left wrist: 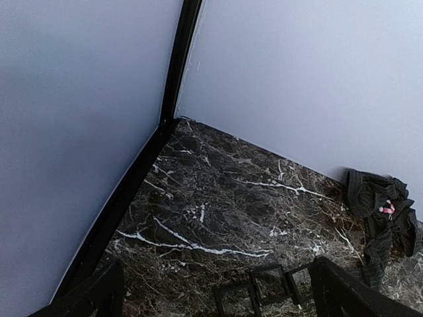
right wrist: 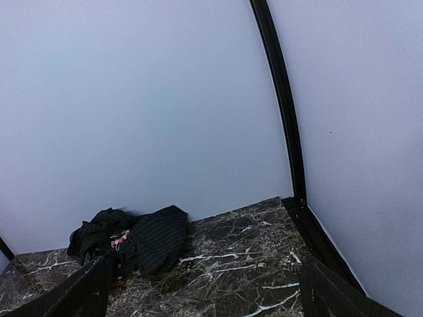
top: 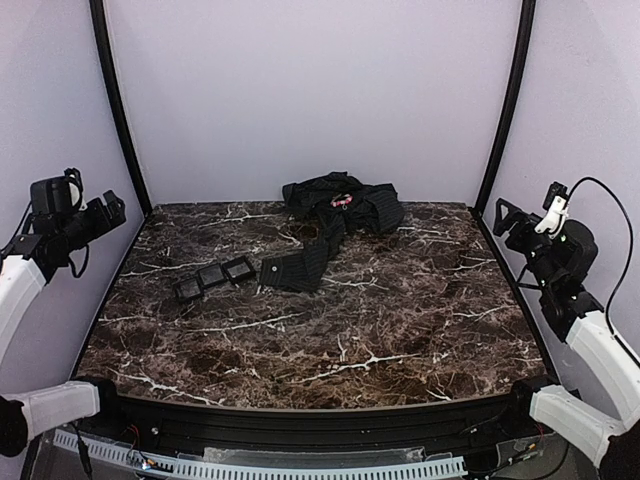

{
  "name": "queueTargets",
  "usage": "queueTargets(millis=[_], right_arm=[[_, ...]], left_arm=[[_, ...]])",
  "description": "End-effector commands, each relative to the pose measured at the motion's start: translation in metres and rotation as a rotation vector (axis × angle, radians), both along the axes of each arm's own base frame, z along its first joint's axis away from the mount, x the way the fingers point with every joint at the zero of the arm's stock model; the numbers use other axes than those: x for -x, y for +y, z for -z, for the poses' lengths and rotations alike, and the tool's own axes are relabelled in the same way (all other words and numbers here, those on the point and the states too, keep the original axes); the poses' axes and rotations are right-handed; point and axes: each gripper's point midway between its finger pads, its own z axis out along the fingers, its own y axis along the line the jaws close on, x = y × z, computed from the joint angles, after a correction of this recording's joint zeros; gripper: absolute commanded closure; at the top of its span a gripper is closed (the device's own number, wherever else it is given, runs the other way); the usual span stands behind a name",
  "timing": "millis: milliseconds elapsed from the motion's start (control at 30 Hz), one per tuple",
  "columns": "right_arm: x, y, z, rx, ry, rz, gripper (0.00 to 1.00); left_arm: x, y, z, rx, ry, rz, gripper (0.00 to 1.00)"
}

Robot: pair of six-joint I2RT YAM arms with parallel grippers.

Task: Remove the brooch from the garment
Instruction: Move the crumpled clothing to the center of the board.

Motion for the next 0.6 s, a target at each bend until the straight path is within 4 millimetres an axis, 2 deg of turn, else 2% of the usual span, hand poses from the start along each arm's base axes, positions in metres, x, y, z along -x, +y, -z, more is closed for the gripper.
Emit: queueTargets(millis=[0, 133, 233, 367, 467, 533, 567], right_arm=[[0.002, -0.009, 0.002, -0.006, 0.034, 0.045, 0.01], [-0.016, 0.014, 0.010, 0.058, 0.160, -0.066, 0.01], [-0.030, 0.033, 0.022, 0.117, 0.269, -0.085, 0.01], [-0.044, 0.090, 0.027, 0.188, 0.317, -0.225, 0.01], [-0.056, 0.135, 0.030, 0.183, 0.325, -0.334, 0.01], [-0.066, 0.161, 0.036, 0.172, 0.348, -0.392, 0.01], [-0.073, 0.175, 0.045, 0.171, 0.378, -0.417, 0.01]], left_arm=[[0.001, -0.008, -0.009, -0.021, 0.005, 0.053, 0.00], [0.003, -0.006, -0.019, -0.080, -0.006, 0.062, 0.00], [0.001, -0.010, -0.035, -0.150, -0.024, 0.112, 0.00], [-0.014, -0.021, -0.049, -0.165, -0.030, 0.149, 0.00], [-0.028, -0.047, -0.052, -0.198, -0.020, 0.211, 0.00], [-0.039, -0.057, -0.052, -0.191, -0.018, 0.235, 0.00], [-0.042, -0.059, -0.054, -0.183, -0.024, 0.245, 0.00]])
